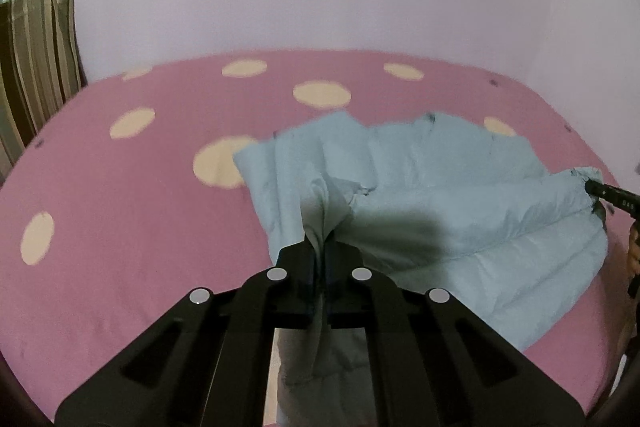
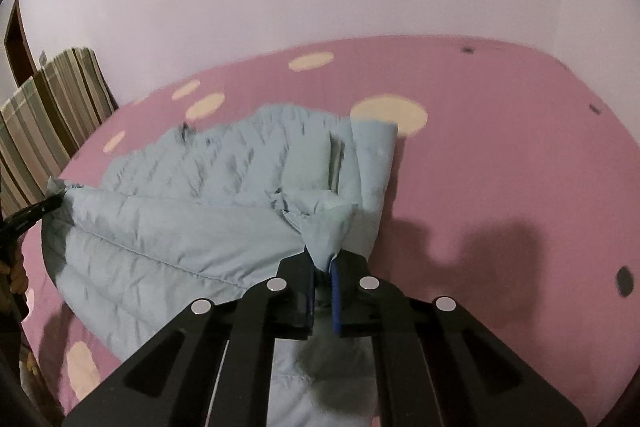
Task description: Fold large clothes
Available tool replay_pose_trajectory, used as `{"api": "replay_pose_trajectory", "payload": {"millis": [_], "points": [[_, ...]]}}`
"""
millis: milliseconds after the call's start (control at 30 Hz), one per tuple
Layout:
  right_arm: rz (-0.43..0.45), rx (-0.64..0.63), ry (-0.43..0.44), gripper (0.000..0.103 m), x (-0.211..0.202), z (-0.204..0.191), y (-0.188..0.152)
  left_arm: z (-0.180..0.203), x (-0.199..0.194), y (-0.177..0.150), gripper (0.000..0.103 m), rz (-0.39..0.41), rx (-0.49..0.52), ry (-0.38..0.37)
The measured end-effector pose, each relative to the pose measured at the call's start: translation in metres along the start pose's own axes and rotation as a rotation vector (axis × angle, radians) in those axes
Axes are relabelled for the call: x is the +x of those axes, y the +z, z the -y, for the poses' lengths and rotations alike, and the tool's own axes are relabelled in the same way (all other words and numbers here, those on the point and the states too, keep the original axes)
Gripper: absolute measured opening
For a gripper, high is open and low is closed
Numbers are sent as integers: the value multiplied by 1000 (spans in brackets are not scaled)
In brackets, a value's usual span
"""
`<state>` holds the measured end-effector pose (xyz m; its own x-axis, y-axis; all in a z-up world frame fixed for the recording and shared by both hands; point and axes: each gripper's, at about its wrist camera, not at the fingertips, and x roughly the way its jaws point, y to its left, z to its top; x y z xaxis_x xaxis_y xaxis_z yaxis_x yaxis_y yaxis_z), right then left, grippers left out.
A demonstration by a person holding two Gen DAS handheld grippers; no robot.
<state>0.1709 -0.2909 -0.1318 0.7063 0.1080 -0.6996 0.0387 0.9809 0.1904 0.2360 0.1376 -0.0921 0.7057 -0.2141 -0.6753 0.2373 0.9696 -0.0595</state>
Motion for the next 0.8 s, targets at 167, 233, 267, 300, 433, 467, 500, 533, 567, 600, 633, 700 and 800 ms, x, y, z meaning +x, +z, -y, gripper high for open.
{"api": "replay_pose_trajectory", "payload": {"millis": [167, 233, 267, 300, 433, 467, 500, 533, 567, 600, 633, 700, 800], "points": [[69, -9, -12, 5, -8, -5, 35, -1, -5, 34, 3, 48, -37, 22], [83, -6, -16, 5, -2, -6, 53, 0, 5, 52, 3, 51, -40, 51], [88, -8, -20, 5, 3, -7, 61, 0, 9, 58, 3, 52, -41, 61], [91, -10, -29, 5, 10, -7, 72, 0, 15, 67, 3, 52, -45, 74], [89, -1, -51, 5, 38, -8, 104, 1, 43, 96, 3, 57, -46, 129], [87, 4, -57, 5, 47, -8, 113, 0, 53, 104, 3, 53, -46, 146], [85, 7, -63, 5, 56, -9, 120, -1, 63, 109, 3, 47, -49, 160], [80, 10, -68, 5, 63, -9, 125, -2, 77, 115, 3, 36, -56, 177], [72, 14, -73, 5, 73, -10, 131, -4, 88, 119, 3, 25, -62, 191], [62, 18, -77, 5, 84, -10, 135, -5, 99, 122, 3, 12, -67, 202], [51, 19, -82, 5, 92, -10, 138, -7, 112, 124, 3, -6, -74, 213], [20, 12, -96, 5, 115, -11, 142, -11, 135, 125, 3, -45, -82, 231], [-26, 9, -114, 5, 145, -8, 141, -14, 170, 119, 3, -115, -79, 266]]}}
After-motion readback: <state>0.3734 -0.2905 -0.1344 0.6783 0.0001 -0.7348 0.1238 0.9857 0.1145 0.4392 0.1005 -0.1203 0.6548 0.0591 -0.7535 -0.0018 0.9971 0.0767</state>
